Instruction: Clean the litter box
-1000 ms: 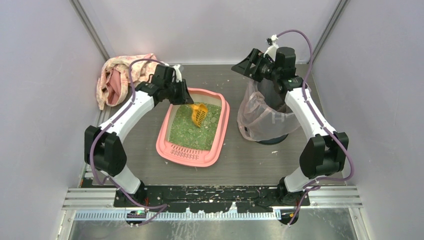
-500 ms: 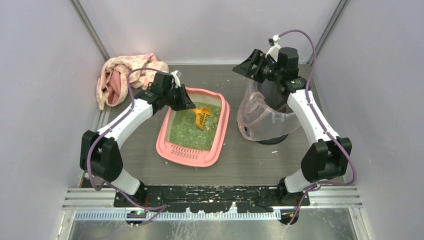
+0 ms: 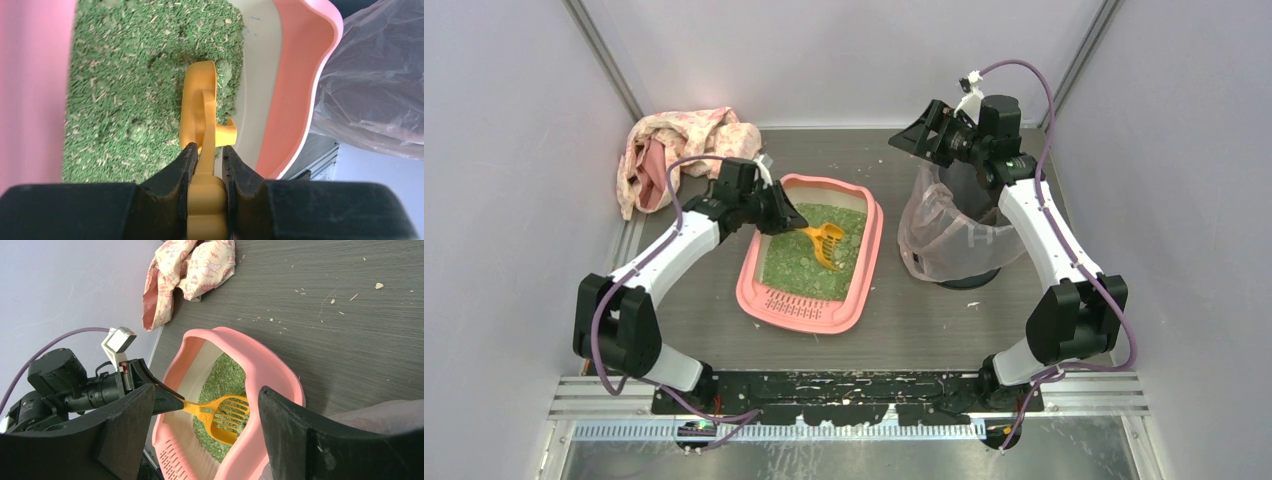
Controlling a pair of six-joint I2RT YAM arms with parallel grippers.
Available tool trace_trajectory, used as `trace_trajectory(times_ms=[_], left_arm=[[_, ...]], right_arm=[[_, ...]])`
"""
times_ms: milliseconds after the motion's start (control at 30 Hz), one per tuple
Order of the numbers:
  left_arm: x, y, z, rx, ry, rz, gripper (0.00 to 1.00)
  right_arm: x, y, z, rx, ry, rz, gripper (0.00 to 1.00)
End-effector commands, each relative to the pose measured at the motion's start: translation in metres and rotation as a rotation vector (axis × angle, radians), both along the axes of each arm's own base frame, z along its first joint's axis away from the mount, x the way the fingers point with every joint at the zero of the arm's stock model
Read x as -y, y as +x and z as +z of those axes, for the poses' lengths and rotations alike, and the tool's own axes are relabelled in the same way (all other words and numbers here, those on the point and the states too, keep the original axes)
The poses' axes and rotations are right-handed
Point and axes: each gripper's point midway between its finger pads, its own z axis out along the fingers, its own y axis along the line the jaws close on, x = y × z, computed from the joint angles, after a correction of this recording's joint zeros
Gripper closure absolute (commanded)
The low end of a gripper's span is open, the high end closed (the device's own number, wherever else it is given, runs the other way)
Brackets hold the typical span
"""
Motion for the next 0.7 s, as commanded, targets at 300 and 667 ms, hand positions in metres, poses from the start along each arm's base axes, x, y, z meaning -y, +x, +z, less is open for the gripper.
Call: trace_trajectory(times_ms=[300,667], left_arm=[[-0.033,-0.014,0.035,0.047,-0.180,0.025,1.00],[-0.055,0.001,0.019,0.081,0.071,0.048,1.00]], right_arm=[[-0.004,-0.006,0.011,0.043,0.005,0.027,0.20],[-0.004,-0.007,0.014,0.047,0.008,0.023,0.20]])
